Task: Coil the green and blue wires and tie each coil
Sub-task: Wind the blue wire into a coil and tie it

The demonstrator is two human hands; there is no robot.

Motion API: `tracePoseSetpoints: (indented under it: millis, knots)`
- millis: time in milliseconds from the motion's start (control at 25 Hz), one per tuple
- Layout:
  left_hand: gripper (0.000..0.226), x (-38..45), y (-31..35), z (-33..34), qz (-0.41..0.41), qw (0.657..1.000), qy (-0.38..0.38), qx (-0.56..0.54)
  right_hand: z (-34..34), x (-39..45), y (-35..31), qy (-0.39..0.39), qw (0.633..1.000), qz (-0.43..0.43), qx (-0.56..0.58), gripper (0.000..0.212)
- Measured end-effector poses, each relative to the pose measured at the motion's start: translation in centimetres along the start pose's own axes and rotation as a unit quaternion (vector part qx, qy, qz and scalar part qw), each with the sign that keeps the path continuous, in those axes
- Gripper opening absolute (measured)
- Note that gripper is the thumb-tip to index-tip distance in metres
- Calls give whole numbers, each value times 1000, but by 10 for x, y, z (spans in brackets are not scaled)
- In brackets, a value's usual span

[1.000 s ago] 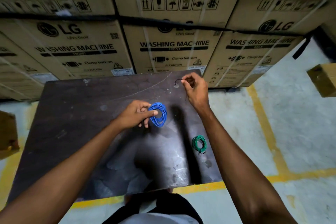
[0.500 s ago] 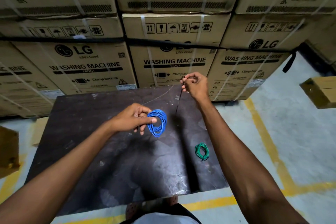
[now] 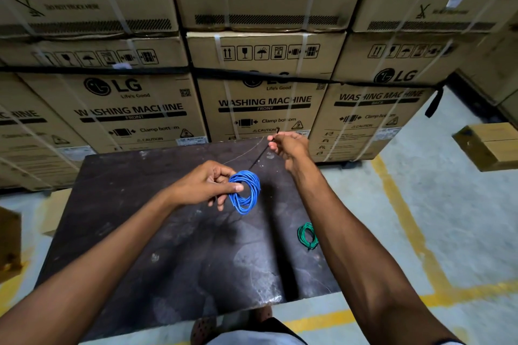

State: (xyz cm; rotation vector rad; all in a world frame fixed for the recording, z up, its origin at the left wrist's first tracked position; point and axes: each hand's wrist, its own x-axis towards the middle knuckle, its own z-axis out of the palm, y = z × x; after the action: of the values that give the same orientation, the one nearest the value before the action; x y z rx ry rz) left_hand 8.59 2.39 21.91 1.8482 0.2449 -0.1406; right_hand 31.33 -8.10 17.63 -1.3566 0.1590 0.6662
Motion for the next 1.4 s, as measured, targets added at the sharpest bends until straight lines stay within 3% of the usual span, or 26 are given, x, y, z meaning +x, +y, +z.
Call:
tracePoseSetpoints:
  millis: [440,680,840,1160,1400]
  knots:
    - [11,1,8,-6,15,1000,16,7,14,-33,-3,-131,983,94,-83,18]
    - [12,-4,10,-6,20,1000,9,8,9,-34,-14,-74,996,28,-47,18]
    - [12,-7,11,-4,22,1000,4,4,5,-36,-15,-70,996,30,-53,16]
    - [23,-6,8,-9,25,999,18,16,12,-79,-16,-251,960,68,-104,15]
    - [21,-6,9,-9,21,999,37,26,14,-97,-21,-270,935,15,-229,19]
